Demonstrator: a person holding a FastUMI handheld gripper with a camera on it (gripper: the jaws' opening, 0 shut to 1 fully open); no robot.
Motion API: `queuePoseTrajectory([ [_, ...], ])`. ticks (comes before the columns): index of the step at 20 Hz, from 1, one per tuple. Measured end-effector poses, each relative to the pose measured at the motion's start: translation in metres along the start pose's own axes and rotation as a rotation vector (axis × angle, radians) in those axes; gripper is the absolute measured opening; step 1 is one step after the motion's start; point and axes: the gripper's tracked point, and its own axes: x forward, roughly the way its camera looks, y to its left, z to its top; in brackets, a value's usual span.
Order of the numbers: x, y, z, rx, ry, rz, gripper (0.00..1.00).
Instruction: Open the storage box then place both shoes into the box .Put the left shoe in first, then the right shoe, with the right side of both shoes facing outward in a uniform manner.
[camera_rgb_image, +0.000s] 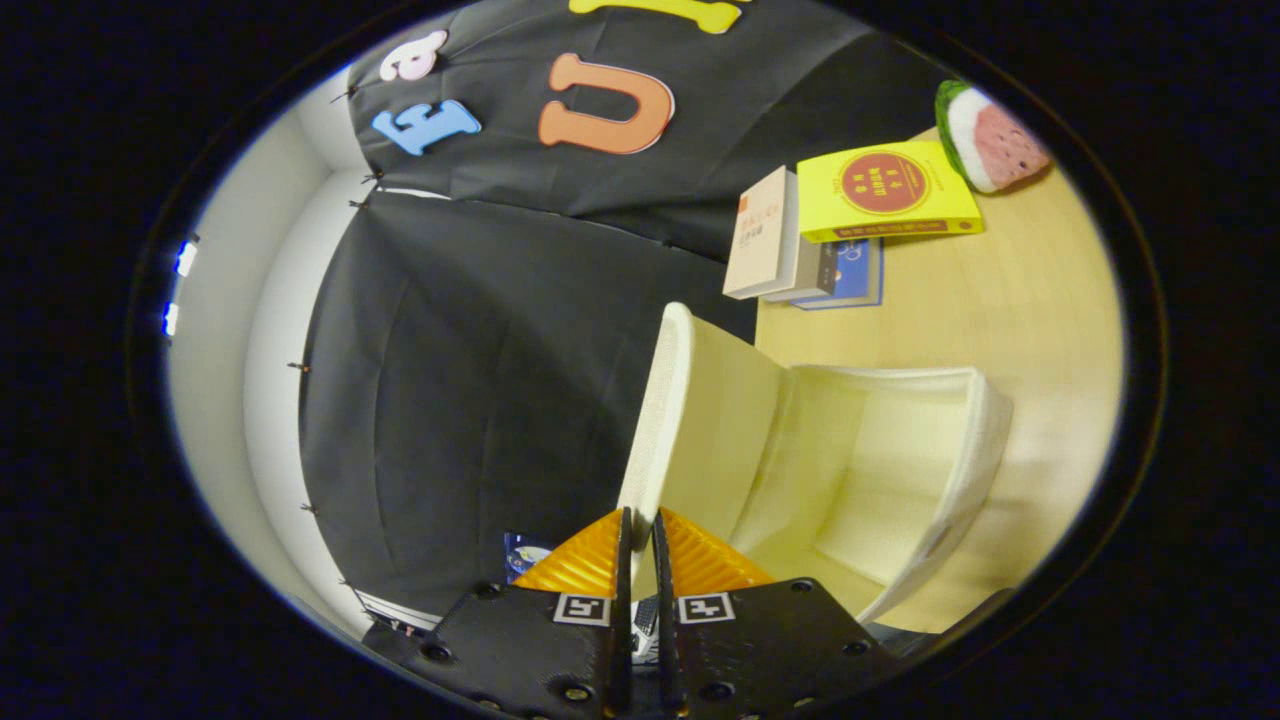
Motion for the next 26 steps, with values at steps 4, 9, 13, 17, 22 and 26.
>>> queuePoseTrajectory([
  [4, 0.036, 0.024, -0.001, -0.047, -0.006, -0.048, 0.21],
  [9, 0.079, 0.047, 0.004, -0.092, -0.047, -0.100, 0.84],
  [13, 0.085, 0.049, -0.004, -0.147, -0.067, -0.163, 0.95],
  [17, 0.055, 0.038, -0.006, -0.171, -0.125, -0.220, 0.95],
  [22, -0.030, -0.021, -0.004, -0.204, -0.215, -0.394, 0.95],
  [26, -0.114, -0.088, -0.009, -0.233, -0.250, -0.586, 0.95],
])
